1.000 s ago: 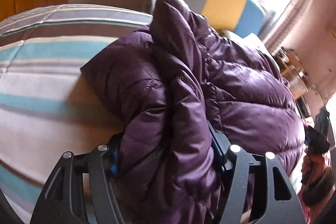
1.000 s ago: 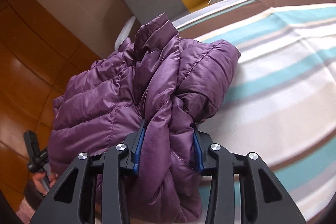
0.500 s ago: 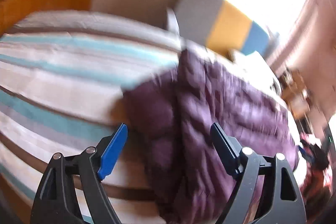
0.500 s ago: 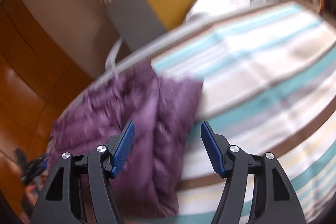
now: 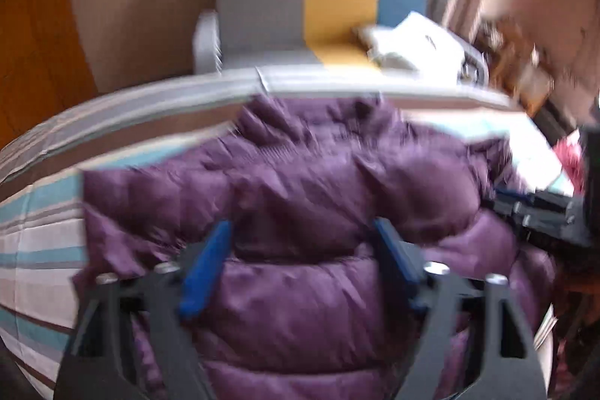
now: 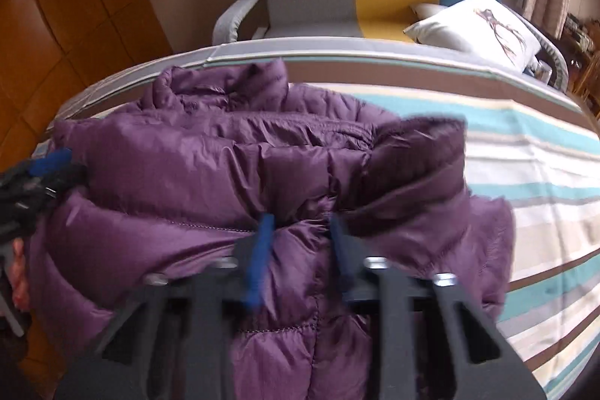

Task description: Fold large clothes

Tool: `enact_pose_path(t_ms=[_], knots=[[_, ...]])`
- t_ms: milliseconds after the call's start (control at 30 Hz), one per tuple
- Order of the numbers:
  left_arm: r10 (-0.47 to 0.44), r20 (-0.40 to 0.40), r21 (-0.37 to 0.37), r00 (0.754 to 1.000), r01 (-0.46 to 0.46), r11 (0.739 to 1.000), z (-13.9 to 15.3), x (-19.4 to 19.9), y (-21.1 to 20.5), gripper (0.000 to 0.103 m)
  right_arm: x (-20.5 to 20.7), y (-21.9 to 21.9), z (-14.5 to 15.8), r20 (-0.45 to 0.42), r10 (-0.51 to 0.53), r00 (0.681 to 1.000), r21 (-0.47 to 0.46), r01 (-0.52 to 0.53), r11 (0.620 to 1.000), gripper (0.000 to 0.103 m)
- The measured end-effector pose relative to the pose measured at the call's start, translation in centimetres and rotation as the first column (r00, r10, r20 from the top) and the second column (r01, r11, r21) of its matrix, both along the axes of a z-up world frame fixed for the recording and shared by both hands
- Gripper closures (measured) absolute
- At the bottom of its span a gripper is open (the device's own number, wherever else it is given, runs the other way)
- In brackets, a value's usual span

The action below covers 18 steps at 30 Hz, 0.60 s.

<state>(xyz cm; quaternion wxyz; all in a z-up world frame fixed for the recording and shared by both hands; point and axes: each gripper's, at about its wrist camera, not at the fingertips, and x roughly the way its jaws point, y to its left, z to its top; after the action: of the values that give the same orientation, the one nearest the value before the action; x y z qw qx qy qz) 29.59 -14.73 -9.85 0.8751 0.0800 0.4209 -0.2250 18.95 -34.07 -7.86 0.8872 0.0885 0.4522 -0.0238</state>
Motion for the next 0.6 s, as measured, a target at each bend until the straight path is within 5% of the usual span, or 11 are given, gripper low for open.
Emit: enact_pose_path(t_ms=[33, 167, 267, 367, 467, 600], knots=[[-0.007, 0.002, -0.001, 1.0, 0.007, 1.0, -0.5, -0.6, -0.8, 0.055, -0.3, 0.0, 0.0, 0.011, 0.002, 1.0, 0.001, -0.002, 1.0, 0.095], [-0.025, 0.017, -0.048, 1.0, 0.026, 0.999, 0.2, -1.8, -0.6, 0.096, -1.9, 0.3, 2.4, 0.087, 0.016, 0.996, -0.006, -0.015, 1.0, 0.098], [0.006, 0.05, -0.126, 0.999, 0.001, 0.992, 2.2, -1.8, 0.0, 0.097, -1.6, 0.3, 5.0, 0.15, 0.036, 0.988, -0.015, -0.034, 0.999, 0.098], [0.019, 0.079, -0.116, 0.997, -0.01, 0.993, 2.7, -0.2, -0.4, 0.097, 0.3, 0.3, 5.8, 0.169, 0.062, 0.984, -0.045, -0.055, 0.997, 0.098], [0.018, 0.067, -0.047, 0.998, -0.015, 0.999, 0.9, 2.2, -1.2, 0.096, 2.1, -0.5, 4.3, 0.168, 0.072, 0.983, -0.008, -0.071, 0.997, 0.098], [0.037, 0.0, -0.125, 0.999, -0.036, 0.991, -2.0, 4.2, -0.1, 0.083, 4.3, -1.3, 0.2, 0.133, 0.061, 0.989, 0.02, -0.064, 0.998, 0.098]])
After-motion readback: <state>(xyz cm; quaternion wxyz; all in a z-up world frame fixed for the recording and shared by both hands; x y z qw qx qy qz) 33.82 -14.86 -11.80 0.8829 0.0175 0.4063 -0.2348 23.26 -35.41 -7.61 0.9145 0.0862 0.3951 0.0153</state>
